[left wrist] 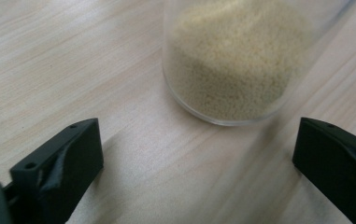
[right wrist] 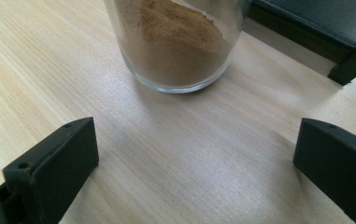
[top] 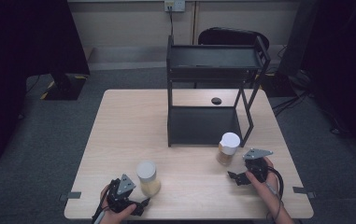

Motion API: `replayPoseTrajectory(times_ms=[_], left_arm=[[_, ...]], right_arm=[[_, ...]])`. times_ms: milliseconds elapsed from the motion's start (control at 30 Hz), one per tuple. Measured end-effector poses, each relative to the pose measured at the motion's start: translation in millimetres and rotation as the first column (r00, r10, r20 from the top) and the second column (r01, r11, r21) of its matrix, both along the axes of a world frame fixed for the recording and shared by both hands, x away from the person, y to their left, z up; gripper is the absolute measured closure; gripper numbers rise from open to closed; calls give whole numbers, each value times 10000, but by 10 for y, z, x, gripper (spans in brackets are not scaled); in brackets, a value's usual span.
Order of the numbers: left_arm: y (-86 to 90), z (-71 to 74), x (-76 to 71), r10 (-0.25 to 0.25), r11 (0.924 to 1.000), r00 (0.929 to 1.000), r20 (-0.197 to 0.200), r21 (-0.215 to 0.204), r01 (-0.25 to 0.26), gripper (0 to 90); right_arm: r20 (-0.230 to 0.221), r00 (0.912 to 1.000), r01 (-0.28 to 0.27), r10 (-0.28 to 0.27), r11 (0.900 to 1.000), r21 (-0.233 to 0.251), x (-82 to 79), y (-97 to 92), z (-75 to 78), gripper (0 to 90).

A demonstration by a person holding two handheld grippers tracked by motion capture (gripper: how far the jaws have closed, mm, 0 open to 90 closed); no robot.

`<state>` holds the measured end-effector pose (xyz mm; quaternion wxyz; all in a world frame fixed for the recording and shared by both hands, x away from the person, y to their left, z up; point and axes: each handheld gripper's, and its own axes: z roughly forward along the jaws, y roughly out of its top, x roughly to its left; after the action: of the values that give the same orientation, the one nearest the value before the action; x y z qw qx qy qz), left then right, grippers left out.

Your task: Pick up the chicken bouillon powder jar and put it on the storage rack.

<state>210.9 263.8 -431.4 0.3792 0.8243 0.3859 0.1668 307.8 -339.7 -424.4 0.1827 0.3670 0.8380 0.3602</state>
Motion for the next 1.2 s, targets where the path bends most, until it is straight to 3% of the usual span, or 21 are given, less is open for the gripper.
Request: replayPoseTrajectory(times_ms=[133,433,767,900,1100,1200], left_arm=[[15,8,-12,-6,9998,10000,95,-221,8,20],[39,25,1,-4,9931,9998,176,-1175,25,19],[-3,97,15,113,9862,9981,602,-1657,-12,24],[-26,140,44,213,9841,9978,630,-1776,-98,51],[-24,160,81,379,9705,9967,714,-2401,-197,124],[-42,178,115,273,9706,9959,860,-2407,-58,183]], right_arm=[[3,10000,0,0,10000,1,0,0,-1,0],[3,10000,1,-1,10000,1,-1,0,-1,0],[3,10000,4,-4,10000,8,-1,1,-1,0],[5,10000,3,-3,10000,2,-1,1,-1,0],[-6,10000,13,-13,10000,4,-2,2,0,0],[-10,10000,19,-19,10000,11,-3,2,0,0]])
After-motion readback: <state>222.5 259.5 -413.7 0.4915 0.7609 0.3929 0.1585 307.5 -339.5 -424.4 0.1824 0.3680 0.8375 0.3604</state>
